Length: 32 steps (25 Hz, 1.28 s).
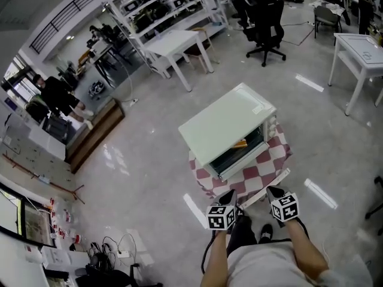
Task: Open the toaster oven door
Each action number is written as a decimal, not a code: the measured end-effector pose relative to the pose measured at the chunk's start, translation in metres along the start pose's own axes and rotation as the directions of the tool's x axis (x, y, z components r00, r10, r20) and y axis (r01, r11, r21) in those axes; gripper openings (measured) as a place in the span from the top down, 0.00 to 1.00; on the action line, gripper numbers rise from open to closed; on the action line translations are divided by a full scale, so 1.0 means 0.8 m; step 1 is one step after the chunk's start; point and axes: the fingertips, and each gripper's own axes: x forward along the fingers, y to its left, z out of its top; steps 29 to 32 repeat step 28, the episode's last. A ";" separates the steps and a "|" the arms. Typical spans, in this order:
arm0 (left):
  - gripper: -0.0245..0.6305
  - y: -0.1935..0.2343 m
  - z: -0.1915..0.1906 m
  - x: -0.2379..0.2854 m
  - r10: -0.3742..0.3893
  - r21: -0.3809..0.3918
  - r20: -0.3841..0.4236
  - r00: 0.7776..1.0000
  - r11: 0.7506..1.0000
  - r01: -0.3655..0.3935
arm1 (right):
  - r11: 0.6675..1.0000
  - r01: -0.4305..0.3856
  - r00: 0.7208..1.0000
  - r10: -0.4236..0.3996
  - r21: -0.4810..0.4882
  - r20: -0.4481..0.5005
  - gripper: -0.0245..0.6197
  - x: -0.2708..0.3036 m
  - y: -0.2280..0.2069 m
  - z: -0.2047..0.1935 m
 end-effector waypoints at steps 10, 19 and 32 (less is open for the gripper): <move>0.95 -0.007 -0.016 0.004 -0.011 -0.008 -0.022 1.000 1.000 0.011 | 1.000 -0.007 1.000 0.007 0.011 -0.006 0.96 0.003 -0.003 -0.004; 0.95 -0.008 -0.024 0.008 -0.005 -0.006 -0.041 0.999 1.000 0.004 | 1.000 -0.021 1.000 0.021 -0.001 -0.007 0.96 0.005 -0.001 -0.005; 0.95 -0.020 -0.025 0.011 -0.027 0.000 -0.041 0.999 1.000 0.027 | 1.000 -0.012 1.000 0.012 -0.005 0.001 0.96 0.002 -0.007 -0.005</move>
